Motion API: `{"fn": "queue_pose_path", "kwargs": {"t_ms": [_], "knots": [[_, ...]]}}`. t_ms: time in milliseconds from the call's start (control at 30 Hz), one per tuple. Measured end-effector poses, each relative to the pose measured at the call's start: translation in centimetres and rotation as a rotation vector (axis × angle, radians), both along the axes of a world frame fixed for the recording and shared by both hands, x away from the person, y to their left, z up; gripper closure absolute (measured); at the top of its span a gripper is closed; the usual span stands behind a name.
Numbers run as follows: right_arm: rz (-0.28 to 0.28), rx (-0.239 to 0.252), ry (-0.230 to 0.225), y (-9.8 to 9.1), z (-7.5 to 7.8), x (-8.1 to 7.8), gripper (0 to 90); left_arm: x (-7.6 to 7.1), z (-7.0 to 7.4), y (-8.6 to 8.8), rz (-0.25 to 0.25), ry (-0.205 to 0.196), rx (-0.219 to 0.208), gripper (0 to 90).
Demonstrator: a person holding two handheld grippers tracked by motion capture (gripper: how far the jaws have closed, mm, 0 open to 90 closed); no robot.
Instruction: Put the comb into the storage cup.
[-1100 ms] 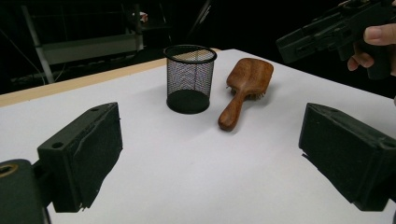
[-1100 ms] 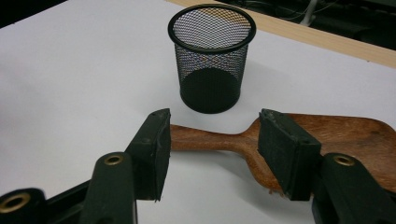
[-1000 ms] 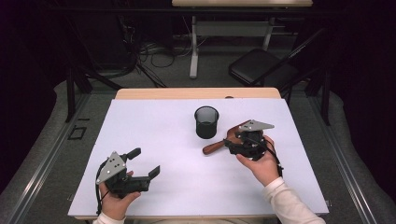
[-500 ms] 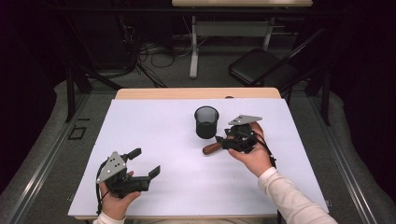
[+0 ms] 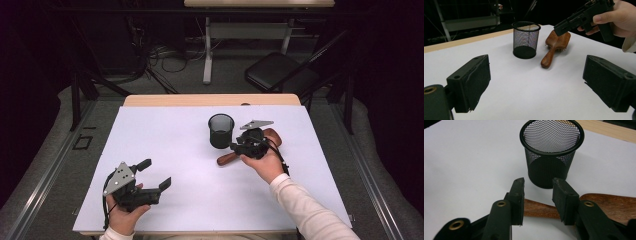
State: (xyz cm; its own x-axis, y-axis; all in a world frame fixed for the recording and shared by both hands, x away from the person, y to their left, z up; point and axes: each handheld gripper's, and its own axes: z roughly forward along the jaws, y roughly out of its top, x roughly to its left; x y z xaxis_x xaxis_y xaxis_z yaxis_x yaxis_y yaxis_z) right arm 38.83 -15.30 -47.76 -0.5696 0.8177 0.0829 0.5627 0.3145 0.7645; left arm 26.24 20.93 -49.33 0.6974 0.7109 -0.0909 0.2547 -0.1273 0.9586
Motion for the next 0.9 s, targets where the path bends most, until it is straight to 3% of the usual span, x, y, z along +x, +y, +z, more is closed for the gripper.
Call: {"fn": "queue_pose_path", "kwargs": {"t_ms": [200,433,600,733,900], "knots": [[-0.002,-0.002,0.053,0.2,-0.6,0.6,66.0,0.1,-0.1,0.0,0.001,0.005,-0.004,8.4],[-0.030,-0.024,0.080,0.6,-1.4,1.6,72.6,0.1,-0.2,0.0,-0.002,0.011,0.000,8.7],[-0.060,-0.081,0.072,1.1,-2.1,2.3,78.3,0.1,-0.3,-0.1,0.002,0.015,0.000,9.9],[-0.075,-0.099,0.071,1.4,-2.7,2.8,82.9,0.1,-0.3,0.0,0.004,0.016,0.006,10.3],[-0.087,-0.104,0.106,1.9,-3.4,3.3,88.6,0.2,-0.3,0.1,0.015,0.019,0.005,11.9]]}}
